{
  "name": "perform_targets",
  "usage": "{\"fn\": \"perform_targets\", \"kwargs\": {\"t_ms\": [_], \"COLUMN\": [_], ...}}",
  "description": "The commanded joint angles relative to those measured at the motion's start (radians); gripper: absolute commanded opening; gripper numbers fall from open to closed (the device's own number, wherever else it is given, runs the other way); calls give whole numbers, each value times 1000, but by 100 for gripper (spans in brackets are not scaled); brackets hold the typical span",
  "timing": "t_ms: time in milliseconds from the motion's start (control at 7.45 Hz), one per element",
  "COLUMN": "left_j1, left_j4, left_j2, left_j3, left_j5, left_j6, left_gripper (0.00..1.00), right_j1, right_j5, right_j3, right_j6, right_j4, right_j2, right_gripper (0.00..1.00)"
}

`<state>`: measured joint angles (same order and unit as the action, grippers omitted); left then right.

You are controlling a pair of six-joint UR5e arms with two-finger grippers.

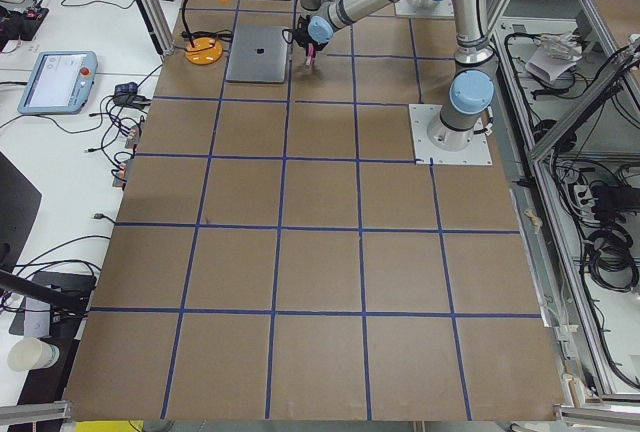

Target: Place pen and mouse around notebook

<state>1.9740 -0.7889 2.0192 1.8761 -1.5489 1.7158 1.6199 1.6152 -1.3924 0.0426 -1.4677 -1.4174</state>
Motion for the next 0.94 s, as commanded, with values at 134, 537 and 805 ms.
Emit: {"fn": "perform_targets", "kwargs": {"t_ms": [134,537,805], "left_j1": [-50,-184,-275], "left_j4": [-13,-134,-412], "left_j2": [-45,-126,-175], "left_j3": [-9,-61,-222], "left_j5": [1,110,92], "left_j6": [-393,-871,-1202], "left_gripper": [100,100,100], "right_j1": [-9,-6,-8], "right_j5": [0,2,-1], "right_j3": [0,-5,-10], "right_j6": [-24,-62,-75], "right_j4": [0,-31,-37], "right_j2": [-6,-25,-28], "right_gripper": [100,100,100]}}
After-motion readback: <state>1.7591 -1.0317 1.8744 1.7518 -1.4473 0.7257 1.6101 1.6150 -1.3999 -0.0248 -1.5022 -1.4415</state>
